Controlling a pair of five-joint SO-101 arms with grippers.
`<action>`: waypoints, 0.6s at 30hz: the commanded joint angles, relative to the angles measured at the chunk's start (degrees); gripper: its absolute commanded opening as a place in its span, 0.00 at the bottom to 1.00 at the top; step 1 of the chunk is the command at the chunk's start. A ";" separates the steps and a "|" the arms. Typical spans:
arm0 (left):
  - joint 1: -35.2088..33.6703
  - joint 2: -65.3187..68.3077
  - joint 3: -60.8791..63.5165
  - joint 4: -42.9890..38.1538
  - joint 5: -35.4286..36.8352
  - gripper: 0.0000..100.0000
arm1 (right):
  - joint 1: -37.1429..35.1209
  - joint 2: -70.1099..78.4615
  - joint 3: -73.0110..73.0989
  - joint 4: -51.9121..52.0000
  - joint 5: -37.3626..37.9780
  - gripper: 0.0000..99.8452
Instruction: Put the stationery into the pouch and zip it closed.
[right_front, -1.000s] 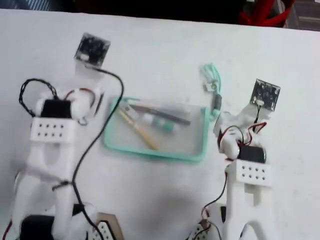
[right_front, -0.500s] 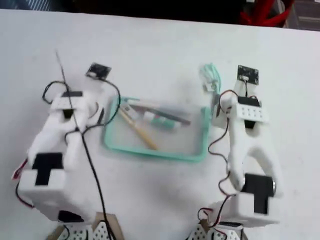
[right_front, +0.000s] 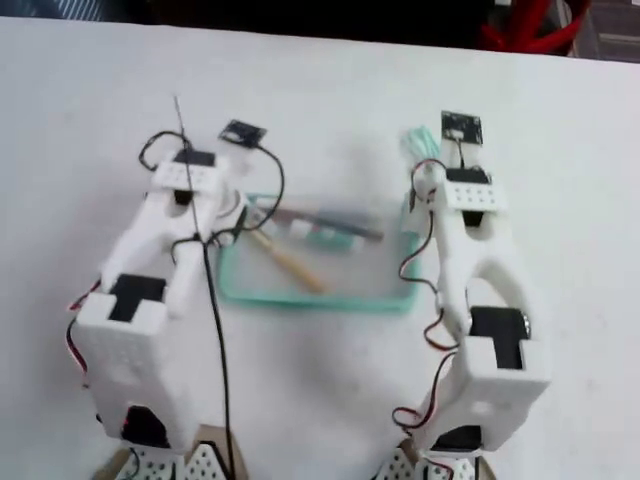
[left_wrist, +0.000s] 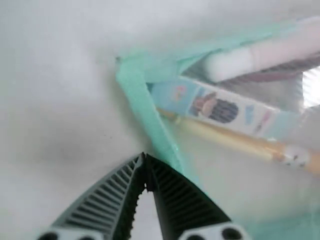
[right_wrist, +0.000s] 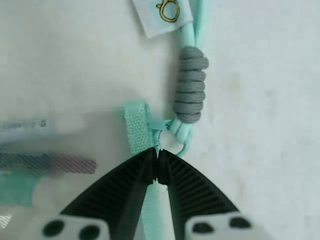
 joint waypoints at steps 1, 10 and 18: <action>3.21 -5.41 -2.81 2.11 1.14 0.02 | -1.71 2.33 -6.07 0.22 0.53 0.02; -7.96 -29.41 -2.90 2.02 1.05 0.02 | -0.31 -9.54 -6.86 10.24 0.44 0.02; -8.22 -55.69 -2.90 -9.49 0.79 0.02 | 0.40 -34.24 -7.03 15.52 0.53 0.02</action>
